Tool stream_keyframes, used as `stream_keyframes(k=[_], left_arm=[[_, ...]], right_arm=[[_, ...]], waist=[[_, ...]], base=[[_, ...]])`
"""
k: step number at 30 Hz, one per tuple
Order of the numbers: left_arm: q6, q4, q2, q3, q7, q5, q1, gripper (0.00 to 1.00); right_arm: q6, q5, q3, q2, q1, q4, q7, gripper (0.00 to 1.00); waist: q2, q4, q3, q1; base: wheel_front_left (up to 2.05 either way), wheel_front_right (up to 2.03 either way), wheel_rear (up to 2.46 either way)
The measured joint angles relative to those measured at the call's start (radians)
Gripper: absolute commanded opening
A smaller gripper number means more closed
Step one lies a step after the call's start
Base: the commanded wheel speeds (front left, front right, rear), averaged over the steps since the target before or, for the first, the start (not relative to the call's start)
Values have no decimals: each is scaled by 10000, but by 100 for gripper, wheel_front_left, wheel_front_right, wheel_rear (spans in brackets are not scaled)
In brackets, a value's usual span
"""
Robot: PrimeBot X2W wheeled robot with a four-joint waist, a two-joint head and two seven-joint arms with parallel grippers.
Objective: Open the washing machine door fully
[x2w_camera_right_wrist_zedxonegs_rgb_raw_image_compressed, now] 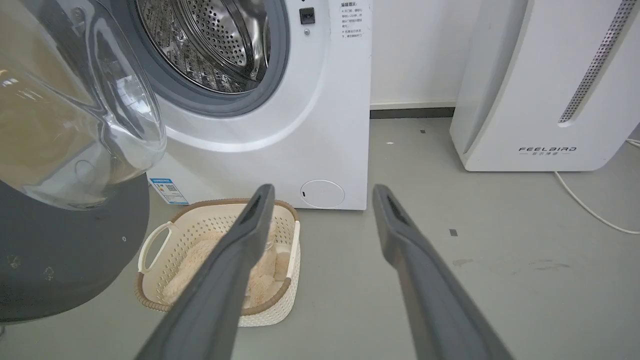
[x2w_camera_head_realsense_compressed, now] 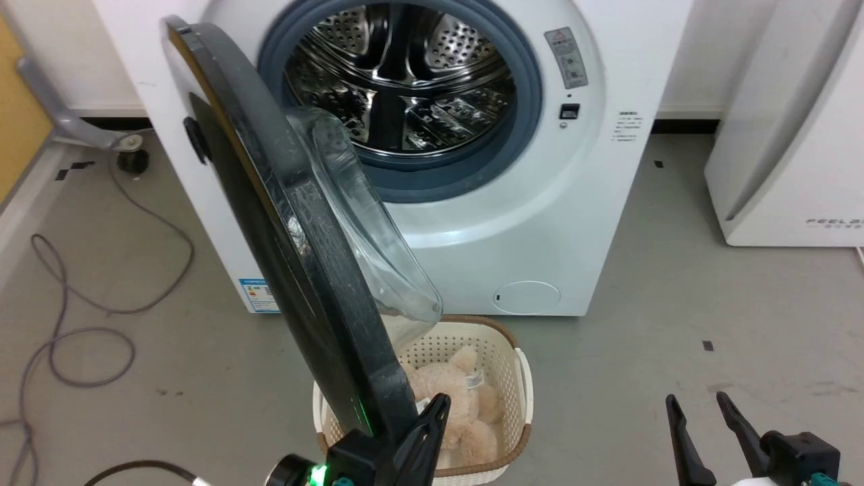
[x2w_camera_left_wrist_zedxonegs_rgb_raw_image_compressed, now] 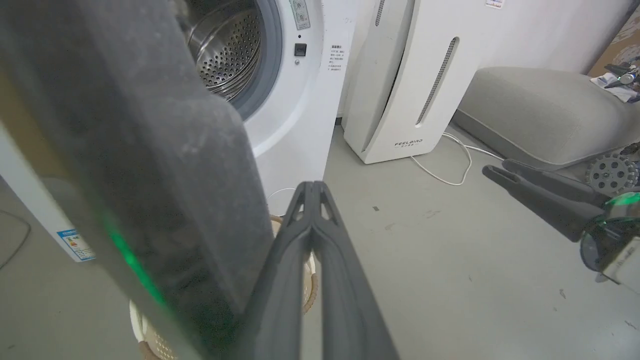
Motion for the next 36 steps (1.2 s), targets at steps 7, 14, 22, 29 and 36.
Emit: stream_keyframes(k=[7,14,22,29,36], left_arm=[[245,-466,364,-29,178,221,438,0],[405,-736,523,-52,265,272,810,0],[562,-706,533,-6,207,219,976,0],[871,-589,642,418,-155,205,976,0],[1127,-479,936,1122,-383,132,969,0]], right_arm=[[0,13,6,0,7,35,73,100],[0,13,-92,2,19,75,90,100],[0,10,-205,8,18,88,102,100],[0,-4,-211,10,10,82,190,100],[0,29,-165,10,8,138,190,100]], waist=[[0,542,-112,0],[0,1321,-182,0],[0,2405,-183,0],[0,3422,-150,0],[0,3599,-179,0]], base=[[0,0,0],[0,0,0],[0,0,0],[0,0,0],[0,0,0]])
